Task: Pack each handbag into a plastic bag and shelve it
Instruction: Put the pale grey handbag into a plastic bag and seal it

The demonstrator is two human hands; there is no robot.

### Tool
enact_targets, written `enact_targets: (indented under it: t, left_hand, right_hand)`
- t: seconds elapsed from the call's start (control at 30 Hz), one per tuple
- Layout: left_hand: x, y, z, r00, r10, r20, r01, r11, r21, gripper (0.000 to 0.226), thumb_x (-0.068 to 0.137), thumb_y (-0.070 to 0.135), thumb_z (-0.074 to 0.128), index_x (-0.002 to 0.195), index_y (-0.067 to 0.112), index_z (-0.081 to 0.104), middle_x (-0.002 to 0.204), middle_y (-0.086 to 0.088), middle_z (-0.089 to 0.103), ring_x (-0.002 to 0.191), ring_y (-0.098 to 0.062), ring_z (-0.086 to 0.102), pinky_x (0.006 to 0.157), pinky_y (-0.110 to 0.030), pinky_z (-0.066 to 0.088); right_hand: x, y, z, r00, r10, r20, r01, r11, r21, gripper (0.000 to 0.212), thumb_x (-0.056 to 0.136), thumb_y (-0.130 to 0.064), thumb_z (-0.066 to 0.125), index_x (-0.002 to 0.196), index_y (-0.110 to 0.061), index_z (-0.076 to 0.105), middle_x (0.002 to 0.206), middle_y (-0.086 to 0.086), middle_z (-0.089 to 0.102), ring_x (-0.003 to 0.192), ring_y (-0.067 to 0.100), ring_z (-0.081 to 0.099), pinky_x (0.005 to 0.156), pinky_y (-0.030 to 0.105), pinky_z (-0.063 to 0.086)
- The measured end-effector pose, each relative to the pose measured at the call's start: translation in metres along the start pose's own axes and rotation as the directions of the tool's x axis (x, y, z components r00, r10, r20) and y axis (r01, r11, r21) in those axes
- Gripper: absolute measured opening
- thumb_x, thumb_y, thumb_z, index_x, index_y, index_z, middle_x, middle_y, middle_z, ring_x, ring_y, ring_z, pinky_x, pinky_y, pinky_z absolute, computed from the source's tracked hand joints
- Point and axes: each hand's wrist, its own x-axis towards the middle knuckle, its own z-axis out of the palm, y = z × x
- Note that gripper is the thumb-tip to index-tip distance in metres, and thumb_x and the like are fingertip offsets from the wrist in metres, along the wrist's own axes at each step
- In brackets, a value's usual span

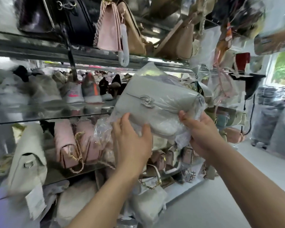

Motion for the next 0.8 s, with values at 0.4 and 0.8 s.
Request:
enact_targets:
  t: [0.4, 0.8]
  left_hand:
    - [0.125, 0.001, 0.083, 0.999, 0.043, 0.016, -0.044, 0.996, 0.072, 0.063, 0.094, 0.049, 0.056, 0.146, 0.02, 0.037, 0.149, 0.001, 0.035, 0.137, -0.021, 0.034, 0.108, -0.039, 0.034]
    - [0.21, -0.027, 0.129, 0.984, 0.035, 0.172, -0.069, 0.978, 0.197, 0.063, 0.096, 0.031, 0.057, 0.152, 0.029, 0.029, 0.149, -0.011, 0.041, 0.13, -0.036, 0.047, 0.107, -0.045, 0.041]
  right_hand:
    - [0.14, 0.014, -0.013, 0.998, 0.054, -0.043, -0.057, 0.996, -0.065, 0.066, 0.086, -0.012, 0.076, 0.146, -0.008, 0.048, 0.124, 0.011, 0.073, 0.111, 0.027, 0.073, 0.101, 0.052, 0.056]
    - [0.236, 0.049, -0.001, 0.999, 0.008, -0.044, -0.025, 0.914, -0.406, 0.044, 0.086, -0.025, 0.081, 0.124, -0.02, 0.06, 0.125, 0.005, 0.071, 0.116, 0.026, 0.068, 0.105, 0.055, 0.052]
